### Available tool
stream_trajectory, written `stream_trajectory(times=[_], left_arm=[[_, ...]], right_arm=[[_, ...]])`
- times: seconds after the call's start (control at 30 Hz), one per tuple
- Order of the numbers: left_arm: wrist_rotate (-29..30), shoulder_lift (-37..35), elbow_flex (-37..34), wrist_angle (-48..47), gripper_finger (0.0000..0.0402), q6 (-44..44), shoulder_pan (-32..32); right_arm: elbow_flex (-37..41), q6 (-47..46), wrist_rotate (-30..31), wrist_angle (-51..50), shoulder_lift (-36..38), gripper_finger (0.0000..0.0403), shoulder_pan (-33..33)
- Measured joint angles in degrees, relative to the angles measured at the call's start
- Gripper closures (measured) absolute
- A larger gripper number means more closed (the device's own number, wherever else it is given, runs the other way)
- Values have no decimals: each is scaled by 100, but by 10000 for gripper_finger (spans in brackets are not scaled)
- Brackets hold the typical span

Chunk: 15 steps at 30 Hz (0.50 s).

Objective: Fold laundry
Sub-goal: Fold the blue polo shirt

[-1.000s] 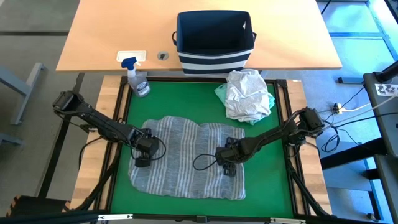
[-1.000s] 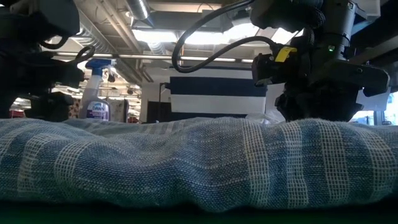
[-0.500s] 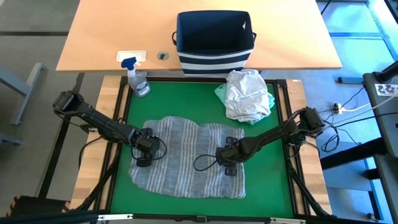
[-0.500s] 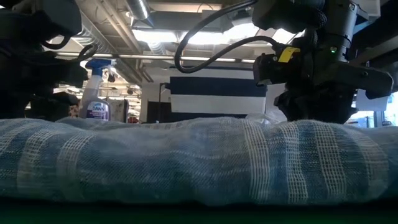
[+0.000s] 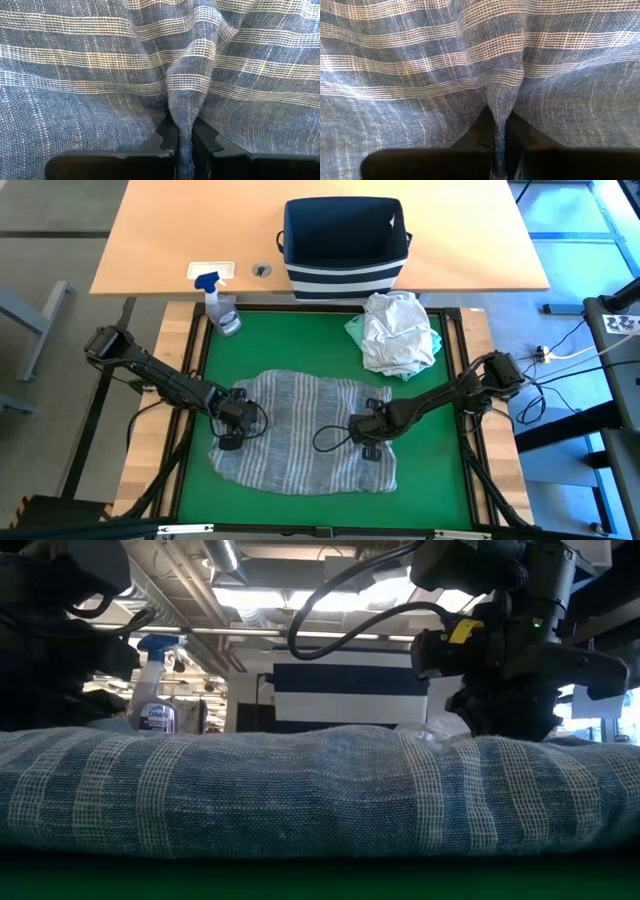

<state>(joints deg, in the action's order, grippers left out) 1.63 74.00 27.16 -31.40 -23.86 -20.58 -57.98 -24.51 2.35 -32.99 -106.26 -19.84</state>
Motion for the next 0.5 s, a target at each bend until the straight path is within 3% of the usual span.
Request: stream_trajectory(times=[0.23, 0.5], left_arm=[[-70, -72, 353, -481, 395, -83, -11], [123, -455, 1417, -1636, 395, -107, -15]], right_arm=[[0, 97, 104, -179, 275, 395, -7], [0, 93, 341, -940, 1199, 398, -9]])
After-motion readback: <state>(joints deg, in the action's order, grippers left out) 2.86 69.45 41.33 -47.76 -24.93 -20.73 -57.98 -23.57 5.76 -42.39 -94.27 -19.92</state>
